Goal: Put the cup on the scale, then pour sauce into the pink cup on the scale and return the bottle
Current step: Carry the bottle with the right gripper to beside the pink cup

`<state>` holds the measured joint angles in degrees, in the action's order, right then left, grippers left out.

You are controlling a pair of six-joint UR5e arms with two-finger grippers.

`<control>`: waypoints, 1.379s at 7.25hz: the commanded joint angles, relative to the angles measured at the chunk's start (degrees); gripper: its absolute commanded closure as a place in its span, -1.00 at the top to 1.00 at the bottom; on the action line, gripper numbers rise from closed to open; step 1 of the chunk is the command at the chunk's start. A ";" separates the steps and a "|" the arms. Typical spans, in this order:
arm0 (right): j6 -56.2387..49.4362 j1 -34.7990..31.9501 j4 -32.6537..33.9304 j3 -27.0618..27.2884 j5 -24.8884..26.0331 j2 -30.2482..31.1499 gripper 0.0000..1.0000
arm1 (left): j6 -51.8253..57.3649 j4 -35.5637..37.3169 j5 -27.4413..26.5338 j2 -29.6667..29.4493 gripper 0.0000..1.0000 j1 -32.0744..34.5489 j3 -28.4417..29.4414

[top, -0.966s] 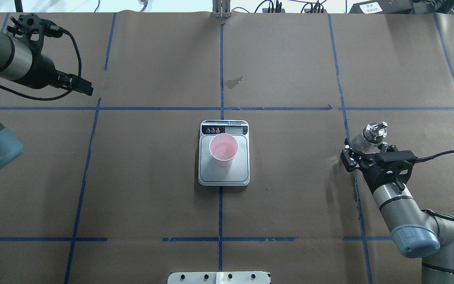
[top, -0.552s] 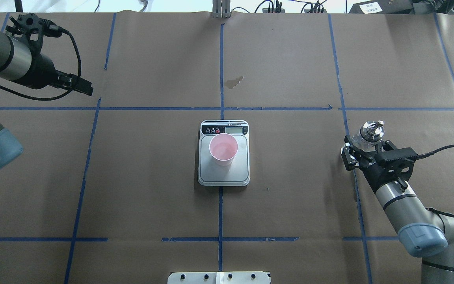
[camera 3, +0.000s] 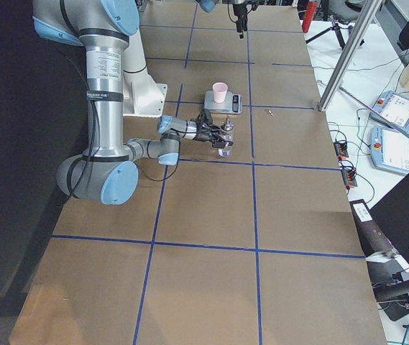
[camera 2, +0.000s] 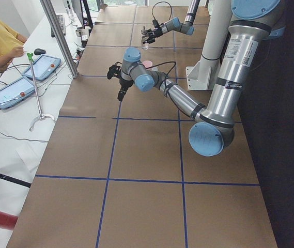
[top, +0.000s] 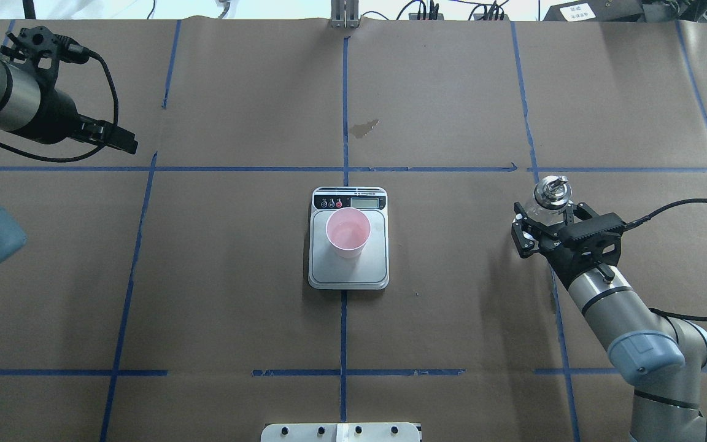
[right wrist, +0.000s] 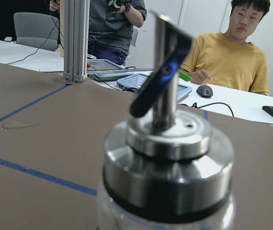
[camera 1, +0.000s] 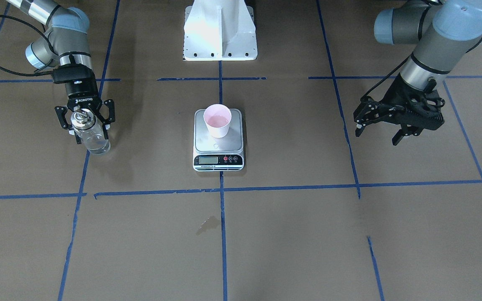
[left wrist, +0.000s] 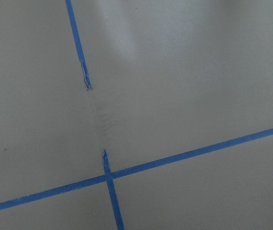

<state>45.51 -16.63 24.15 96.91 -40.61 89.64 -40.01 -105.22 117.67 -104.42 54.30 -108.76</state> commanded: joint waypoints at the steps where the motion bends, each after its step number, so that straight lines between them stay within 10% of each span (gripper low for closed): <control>1: -2.18 -0.07 14.26 0.21 3.68 -8.20 -1.00 | 2.89 -0.16 0.10 2.54 1.00 0.37 -1.36; 6: -2.36 3.96 55.77 3.46 14.06 -22.55 -1.00 | 17.59 -0.16 0.98 6.07 1.00 7.31 -0.58; 10: -19.11 5.55 65.18 3.64 20.46 -22.84 -1.00 | 17.59 -0.16 1.07 6.77 1.00 7.31 -1.02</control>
<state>30.70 -11.41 84.72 100.29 -22.81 66.74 -22.42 -105.38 118.73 -97.88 61.58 -109.55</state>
